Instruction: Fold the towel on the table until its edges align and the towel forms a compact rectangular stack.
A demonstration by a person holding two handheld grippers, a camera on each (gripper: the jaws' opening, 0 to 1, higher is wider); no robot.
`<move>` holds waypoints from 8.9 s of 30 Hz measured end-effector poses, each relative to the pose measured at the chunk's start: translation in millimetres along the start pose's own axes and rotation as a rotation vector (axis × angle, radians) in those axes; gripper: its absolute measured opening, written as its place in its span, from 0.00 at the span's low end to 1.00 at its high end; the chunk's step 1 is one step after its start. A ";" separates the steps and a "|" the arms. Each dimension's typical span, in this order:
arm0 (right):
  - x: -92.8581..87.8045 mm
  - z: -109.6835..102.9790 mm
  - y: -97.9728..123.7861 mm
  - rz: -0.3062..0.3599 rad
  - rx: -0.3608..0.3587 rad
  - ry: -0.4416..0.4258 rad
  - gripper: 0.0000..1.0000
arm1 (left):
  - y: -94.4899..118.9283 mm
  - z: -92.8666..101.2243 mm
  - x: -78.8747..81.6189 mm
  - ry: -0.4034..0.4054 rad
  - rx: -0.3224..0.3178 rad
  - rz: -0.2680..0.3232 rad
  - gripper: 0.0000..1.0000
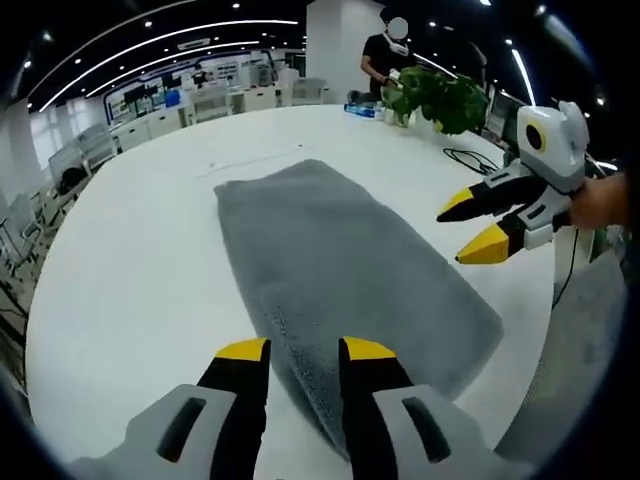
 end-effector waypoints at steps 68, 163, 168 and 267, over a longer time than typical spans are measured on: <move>-136.6 54.4 79.5 -0.169 -0.012 0.038 0.23 | -47.5 164.9 31.4 -0.021 -0.166 -0.050 0.09; -190.6 2.6 108.6 -0.168 0.025 0.432 0.20 | -19.3 253.4 -0.1 -0.677 -0.201 -0.027 0.15; -190.4 -0.6 110.0 -0.174 0.053 0.400 0.09 | -15.8 256.9 -6.1 -0.665 -0.216 -0.041 0.14; -113.4 -42.6 215.8 -0.045 0.318 0.233 0.05 | 93.0 246.7 56.6 -0.469 -0.499 -0.082 0.11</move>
Point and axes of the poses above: the point that each gripper's makers call its tool centre point, and the gripper's own axes: y roughly backward along the fingers, z roughly to its right, x roughly out of its top, the point moved 3 cm from there along y, roughly backward along the fingers, and after that the axes turned 12 degrees about -z, right-handed, at the moved point
